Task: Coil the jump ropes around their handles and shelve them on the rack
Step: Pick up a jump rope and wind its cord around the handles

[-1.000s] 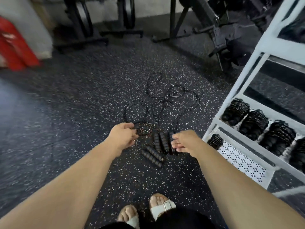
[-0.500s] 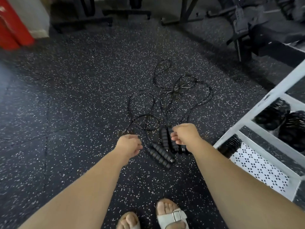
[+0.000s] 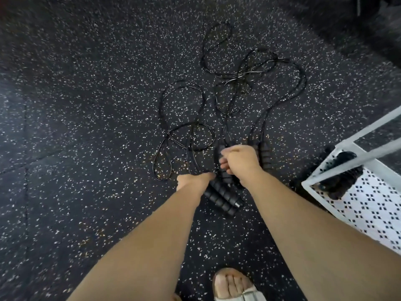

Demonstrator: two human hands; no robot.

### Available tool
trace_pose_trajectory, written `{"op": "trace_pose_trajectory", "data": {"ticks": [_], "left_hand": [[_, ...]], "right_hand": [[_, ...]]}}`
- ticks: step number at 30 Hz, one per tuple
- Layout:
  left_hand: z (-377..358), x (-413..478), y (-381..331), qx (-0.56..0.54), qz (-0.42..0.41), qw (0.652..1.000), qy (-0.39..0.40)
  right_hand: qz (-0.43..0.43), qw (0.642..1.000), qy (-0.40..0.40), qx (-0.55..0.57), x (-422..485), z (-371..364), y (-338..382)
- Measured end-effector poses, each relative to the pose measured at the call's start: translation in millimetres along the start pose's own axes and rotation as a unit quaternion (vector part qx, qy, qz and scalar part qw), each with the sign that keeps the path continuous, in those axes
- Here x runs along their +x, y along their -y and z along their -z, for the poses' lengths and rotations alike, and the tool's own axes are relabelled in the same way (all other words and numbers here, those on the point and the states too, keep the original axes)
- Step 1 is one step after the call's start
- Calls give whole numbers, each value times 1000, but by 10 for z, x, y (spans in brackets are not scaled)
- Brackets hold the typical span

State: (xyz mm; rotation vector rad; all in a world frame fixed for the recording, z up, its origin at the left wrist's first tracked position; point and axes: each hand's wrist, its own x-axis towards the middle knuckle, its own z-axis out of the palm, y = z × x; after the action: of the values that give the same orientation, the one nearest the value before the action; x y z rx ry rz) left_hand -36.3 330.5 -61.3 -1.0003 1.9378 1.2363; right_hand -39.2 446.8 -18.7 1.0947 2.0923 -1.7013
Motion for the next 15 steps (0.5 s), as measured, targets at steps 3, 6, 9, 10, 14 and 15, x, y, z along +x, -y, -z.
{"op": "trace_pose_trajectory", "data": {"ticks": [3,6,9,10,14,15], "left_hand": [[-185,35,77,27,42,999,2],[-326,71,123,36,48,998,4],[-389,100,130,52,36,998,-17],[-404,109,135,56,34,998,-20],[-434,149,157,111,19,993,-48],[-420,150,178,144,10,988,-59]], "right_hand": [[9,1000,-6,19,68,18,-66],[5,999,-18,41,115,37,-117],[3,999,-20,30,140,37,-165],[4,999,-17,31,143,35,-180],[7,1000,-8,29,120,19,-208],[6,1000,-7,28,112,16,-212]]}}
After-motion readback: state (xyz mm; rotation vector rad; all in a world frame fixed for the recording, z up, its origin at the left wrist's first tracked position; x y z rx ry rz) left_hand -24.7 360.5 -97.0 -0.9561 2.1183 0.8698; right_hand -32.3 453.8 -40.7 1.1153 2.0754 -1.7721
